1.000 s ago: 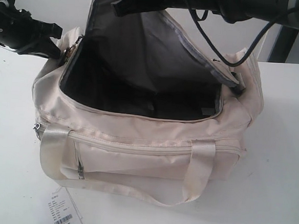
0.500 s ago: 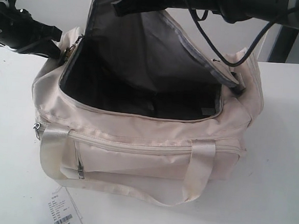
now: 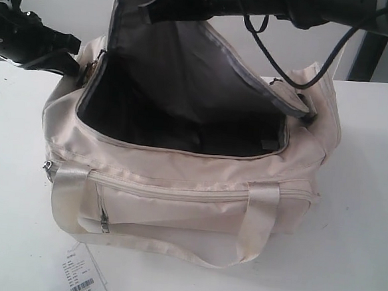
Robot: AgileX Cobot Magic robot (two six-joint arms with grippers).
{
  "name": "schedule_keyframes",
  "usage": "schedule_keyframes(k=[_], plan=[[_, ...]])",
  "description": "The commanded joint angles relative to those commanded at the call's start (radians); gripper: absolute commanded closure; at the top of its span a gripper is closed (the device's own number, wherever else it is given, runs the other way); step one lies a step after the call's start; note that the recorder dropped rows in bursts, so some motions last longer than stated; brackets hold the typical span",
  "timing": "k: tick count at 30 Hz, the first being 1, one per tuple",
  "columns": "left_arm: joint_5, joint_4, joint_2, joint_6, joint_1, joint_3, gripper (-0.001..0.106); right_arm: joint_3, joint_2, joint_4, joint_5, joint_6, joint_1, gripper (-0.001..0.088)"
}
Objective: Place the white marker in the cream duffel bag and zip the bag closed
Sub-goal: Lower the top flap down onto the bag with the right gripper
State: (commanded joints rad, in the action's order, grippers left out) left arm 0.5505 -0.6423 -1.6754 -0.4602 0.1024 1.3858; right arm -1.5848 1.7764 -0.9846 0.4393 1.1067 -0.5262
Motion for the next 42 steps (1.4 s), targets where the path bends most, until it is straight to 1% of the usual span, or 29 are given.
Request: schedule_keyframes(k=[3,6,9,11,16,17,19,20,22,23,25,26,27,29,31,33,37,40,42], plan=[[0.000,0.000,0.000,-0.011,0.000,0.000,0.105,0.000,-0.009,0.068,0.110,-0.066,0.000,0.0868],[0.000,0.000,0.000,-0.011,0.000,0.000,0.105,0.000,-0.023,0.218,0.216,-0.083,0.000,0.0868],[0.000,0.000,0.000,-0.011,0.000,0.000,0.105,0.000,-0.030,0.333,0.294,-0.083,0.000,0.0868],[0.000,0.000,0.000,-0.011,0.000,0.000,0.105,0.000,-0.032,0.364,0.338,-0.083,0.000,0.0868],[0.000,0.000,0.000,-0.015,0.000,0.000,0.105,0.000,-0.030,0.365,0.474,-0.060,-0.002,0.0866],[0.000,0.000,0.000,-0.015,0.000,0.000,0.105,0.000,-0.030,0.365,0.491,-0.060,-0.002,0.0852],[0.000,0.000,0.000,-0.015,0.000,0.000,0.105,0.000,-0.030,0.365,0.511,-0.060,-0.002,0.0784],[0.000,0.000,0.000,-0.015,0.000,0.000,0.105,0.000,-0.030,0.355,0.526,-0.060,-0.002,0.0726],[0.000,0.000,0.000,-0.015,0.000,0.000,0.105,0.000,-0.030,0.341,0.554,-0.086,-0.002,0.0599],[0.000,-0.002,0.000,-0.015,0.000,0.000,0.105,0.000,-0.029,0.332,0.577,-0.108,-0.002,0.0521],[0.000,-0.002,0.000,-0.015,0.000,0.000,0.105,0.002,-0.025,0.301,0.645,-0.128,-0.002,0.0388],[0.000,-0.002,0.000,-0.015,0.000,0.000,0.105,0.002,-0.025,0.281,0.692,-0.128,-0.002,0.0350],[0.000,-0.004,0.000,-0.017,0.000,0.000,0.105,0.002,-0.025,0.264,0.736,-0.128,-0.002,0.0333],[0.000,-0.006,0.000,-0.017,0.000,0.000,0.105,0.002,-0.028,0.244,0.782,-0.117,-0.002,0.0332],[0.000,-0.006,0.000,-0.017,0.000,0.000,0.105,0.002,-0.040,0.244,0.782,-0.117,-0.002,0.0334],[0.000,-0.006,0.000,-0.017,0.000,0.000,0.105,0.002,-0.062,0.242,0.772,-0.117,-0.002,0.0355],[0.000,-0.022,0.000,-0.017,0.000,0.000,0.105,0.002,-0.094,0.204,0.630,-0.112,-0.015,0.0443],[0.000,-0.026,0.000,-0.018,0.000,0.000,0.105,0.002,-0.089,0.182,0.531,-0.029,-0.042,0.0489],[0.000,-0.031,0.000,-0.018,0.000,0.000,0.105,0.002,-0.078,0.178,0.441,-0.017,-0.066,0.0515]])
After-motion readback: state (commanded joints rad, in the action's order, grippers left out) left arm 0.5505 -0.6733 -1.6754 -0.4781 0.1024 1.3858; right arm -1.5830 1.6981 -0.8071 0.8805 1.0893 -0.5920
